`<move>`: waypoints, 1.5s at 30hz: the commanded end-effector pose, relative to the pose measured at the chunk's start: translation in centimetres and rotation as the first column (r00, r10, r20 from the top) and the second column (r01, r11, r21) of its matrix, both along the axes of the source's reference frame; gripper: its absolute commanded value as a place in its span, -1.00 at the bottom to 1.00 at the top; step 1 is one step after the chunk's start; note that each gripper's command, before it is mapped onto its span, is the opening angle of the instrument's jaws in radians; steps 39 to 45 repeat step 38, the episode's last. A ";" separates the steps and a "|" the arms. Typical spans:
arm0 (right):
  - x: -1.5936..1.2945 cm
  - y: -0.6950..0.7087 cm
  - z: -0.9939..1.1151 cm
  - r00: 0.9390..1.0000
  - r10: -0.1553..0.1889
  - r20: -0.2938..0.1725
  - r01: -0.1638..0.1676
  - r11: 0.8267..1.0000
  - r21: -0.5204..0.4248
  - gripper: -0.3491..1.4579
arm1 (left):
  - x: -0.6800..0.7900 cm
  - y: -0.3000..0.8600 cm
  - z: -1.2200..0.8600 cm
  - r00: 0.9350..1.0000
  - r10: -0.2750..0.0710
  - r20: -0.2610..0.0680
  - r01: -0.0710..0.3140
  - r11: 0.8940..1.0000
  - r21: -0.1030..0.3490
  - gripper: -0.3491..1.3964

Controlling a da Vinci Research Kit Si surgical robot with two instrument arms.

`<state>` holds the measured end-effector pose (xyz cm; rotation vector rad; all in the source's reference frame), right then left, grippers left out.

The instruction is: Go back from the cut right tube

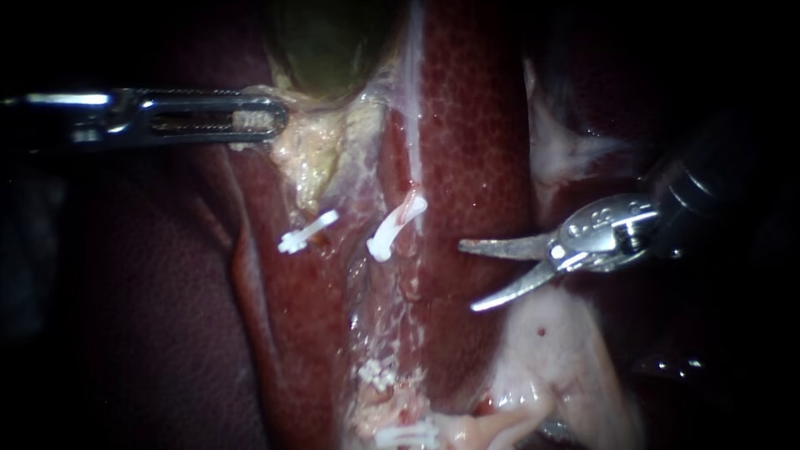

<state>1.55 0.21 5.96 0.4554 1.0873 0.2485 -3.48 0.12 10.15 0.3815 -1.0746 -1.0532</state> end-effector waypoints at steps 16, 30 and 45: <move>0.00 0.00 0.02 1.000 0.002 -0.003 -0.002 1.000 0.001 0.97 | -0.50 -0.40 0.43 0.998 0.062 -0.003 -0.062 0.998 0.023 -1.00; 0.00 0.01 0.01 1.000 0.006 -0.007 -0.006 1.000 0.001 0.97 | -0.67 -0.50 0.54 0.997 0.076 0.000 -0.076 0.996 0.039 -1.00; 0.00 0.01 0.01 1.000 0.006 -0.007 -0.006 1.000 0.001 0.97 | -0.66 -0.49 0.54 0.997 0.077 0.000 -0.077 0.996 0.039 -1.00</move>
